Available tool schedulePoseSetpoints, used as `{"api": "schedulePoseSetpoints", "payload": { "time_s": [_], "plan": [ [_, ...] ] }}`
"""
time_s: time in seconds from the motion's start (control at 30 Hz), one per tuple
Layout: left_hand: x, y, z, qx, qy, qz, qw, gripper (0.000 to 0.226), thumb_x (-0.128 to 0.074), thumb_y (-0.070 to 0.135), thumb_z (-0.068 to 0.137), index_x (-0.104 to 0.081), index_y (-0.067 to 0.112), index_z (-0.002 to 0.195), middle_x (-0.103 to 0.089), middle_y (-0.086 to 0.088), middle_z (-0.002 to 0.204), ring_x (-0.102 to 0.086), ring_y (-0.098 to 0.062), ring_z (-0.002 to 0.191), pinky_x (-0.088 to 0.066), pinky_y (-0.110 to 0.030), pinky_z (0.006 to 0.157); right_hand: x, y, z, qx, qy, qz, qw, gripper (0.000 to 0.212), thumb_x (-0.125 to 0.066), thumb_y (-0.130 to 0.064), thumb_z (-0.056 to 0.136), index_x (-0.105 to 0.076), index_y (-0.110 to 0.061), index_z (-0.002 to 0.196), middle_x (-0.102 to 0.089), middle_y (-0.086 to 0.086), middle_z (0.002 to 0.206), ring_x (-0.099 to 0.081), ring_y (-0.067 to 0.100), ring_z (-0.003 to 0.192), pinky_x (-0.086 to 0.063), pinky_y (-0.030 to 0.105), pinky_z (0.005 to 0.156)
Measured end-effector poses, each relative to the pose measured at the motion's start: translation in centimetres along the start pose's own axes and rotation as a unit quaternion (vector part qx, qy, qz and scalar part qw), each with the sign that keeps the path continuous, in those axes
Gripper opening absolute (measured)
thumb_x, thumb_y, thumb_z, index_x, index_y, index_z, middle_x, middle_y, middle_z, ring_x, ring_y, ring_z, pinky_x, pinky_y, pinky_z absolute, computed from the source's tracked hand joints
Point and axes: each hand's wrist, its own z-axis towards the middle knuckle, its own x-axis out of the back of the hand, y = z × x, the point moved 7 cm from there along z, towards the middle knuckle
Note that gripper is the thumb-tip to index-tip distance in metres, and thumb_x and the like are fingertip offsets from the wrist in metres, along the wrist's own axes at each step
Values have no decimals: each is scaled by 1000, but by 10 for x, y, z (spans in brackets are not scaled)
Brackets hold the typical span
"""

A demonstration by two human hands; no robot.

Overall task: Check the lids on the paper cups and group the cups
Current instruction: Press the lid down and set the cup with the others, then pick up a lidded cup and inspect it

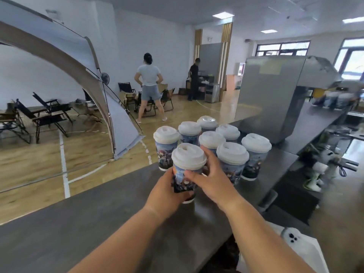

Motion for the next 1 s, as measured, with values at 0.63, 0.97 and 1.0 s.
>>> {"api": "schedulePoseSetpoints", "payload": {
  "time_s": [0.63,0.97,1.0],
  "plan": [
    [-1,-41,25,73,-3,6,997,94,-82,25,75,-21,34,146,-49,24,121,-48,7,106,-38,-8,89,-4,59,13,-69,-11,27,997,87,-79,-22,80,-25,-29,147,-42,-12,144,-45,6,131,-39,32,110],
    [99,-66,-73,80,77,4,994,84,-76,28,81,-25,25,149,-51,6,124,-52,-6,114,-39,-20,100,-79,24,-50,-113,8,-5,994,37,-65,-6,89,-45,-21,116,-56,-2,109,-56,2,92,-43,11,67],
    [117,-68,-90,78,90,2,993,82,-75,28,82,-27,25,148,-52,7,122,-53,-6,113,-40,-20,99,-100,11,-55,-100,-2,-7,995,37,-66,-6,89,-46,-20,117,-57,-1,107,-56,2,90,-42,7,62]
  ]
}}
